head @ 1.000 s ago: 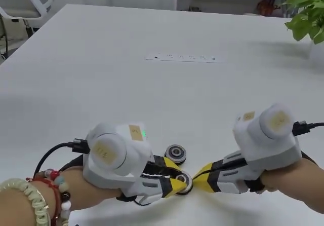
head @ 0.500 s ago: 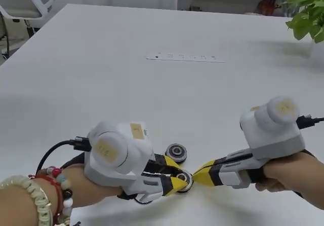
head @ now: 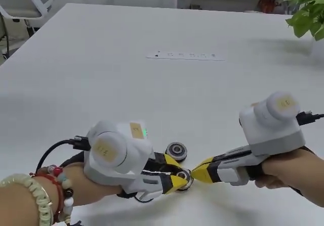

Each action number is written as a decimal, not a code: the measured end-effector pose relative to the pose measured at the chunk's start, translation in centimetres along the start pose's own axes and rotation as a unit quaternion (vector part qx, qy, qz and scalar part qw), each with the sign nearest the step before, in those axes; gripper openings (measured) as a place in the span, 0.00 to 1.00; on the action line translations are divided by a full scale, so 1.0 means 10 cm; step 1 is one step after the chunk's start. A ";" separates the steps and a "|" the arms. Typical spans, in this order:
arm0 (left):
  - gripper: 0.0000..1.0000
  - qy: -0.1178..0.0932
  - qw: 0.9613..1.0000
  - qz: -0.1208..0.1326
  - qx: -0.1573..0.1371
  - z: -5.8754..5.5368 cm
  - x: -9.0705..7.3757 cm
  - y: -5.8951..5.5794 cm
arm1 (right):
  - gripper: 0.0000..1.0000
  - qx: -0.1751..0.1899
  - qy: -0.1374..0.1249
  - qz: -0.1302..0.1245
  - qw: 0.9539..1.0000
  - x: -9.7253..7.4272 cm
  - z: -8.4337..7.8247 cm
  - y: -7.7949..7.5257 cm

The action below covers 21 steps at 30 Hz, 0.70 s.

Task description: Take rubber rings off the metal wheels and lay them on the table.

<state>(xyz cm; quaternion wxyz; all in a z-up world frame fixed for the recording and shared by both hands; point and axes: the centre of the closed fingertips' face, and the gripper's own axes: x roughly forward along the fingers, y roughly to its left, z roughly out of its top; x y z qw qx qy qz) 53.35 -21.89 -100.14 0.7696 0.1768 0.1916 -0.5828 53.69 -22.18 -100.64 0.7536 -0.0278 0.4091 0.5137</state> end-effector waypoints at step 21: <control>0.14 -0.001 1.000 0.000 -0.001 -0.01 -0.01 0.00 | 0.00 -0.006 -0.003 0.005 1.000 0.01 0.04 0.06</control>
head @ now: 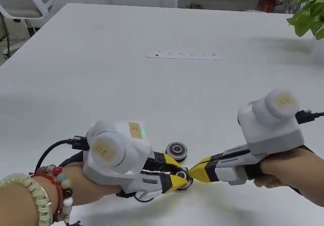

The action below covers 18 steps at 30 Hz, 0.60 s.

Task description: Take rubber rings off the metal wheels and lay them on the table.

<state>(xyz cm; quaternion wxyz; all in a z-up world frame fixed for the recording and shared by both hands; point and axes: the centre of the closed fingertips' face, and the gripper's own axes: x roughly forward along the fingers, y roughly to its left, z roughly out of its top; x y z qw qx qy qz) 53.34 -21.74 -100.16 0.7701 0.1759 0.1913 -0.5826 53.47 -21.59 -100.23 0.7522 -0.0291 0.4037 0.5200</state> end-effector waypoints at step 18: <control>0.14 -0.001 1.000 0.000 -0.002 0.00 0.00 0.00 | 0.00 -0.004 -0.005 0.006 1.000 0.00 0.03 0.03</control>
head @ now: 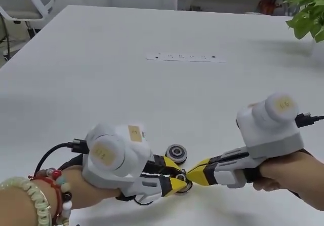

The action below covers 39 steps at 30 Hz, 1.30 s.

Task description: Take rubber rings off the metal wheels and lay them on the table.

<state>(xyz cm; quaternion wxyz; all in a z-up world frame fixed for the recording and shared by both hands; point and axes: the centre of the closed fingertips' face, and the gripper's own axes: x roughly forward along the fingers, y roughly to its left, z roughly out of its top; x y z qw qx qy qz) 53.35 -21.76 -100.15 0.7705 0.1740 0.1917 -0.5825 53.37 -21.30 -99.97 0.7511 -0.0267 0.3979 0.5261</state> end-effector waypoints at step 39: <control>0.14 0.002 1.000 0.007 -0.007 0.00 -0.01 0.02 | 0.00 0.033 -0.033 0.015 0.999 -0.01 0.11 0.08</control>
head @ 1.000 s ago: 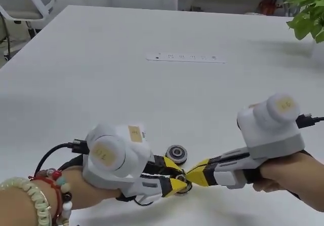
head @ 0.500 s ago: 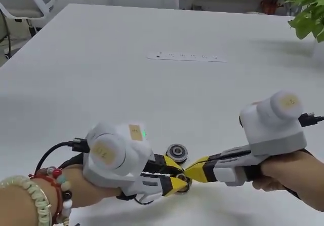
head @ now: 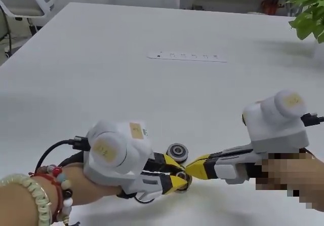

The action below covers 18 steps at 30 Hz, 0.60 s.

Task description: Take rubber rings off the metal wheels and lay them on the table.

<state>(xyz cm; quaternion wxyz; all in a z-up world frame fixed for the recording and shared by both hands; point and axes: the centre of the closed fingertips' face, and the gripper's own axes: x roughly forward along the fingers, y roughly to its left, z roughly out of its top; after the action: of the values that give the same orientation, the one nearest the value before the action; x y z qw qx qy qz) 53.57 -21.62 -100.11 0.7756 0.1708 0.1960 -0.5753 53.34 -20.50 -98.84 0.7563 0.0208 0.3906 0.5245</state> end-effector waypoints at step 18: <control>0.28 -0.039 0.999 0.005 -0.008 0.44 -0.20 0.04 | 0.00 -0.006 0.016 -0.012 1.000 -0.01 -0.05 -0.07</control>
<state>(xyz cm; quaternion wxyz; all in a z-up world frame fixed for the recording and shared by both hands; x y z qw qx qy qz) 53.90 -22.03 -95.31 0.7869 0.1428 0.1693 -0.5759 53.60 -21.11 -99.41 0.7562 0.0033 0.4000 0.5178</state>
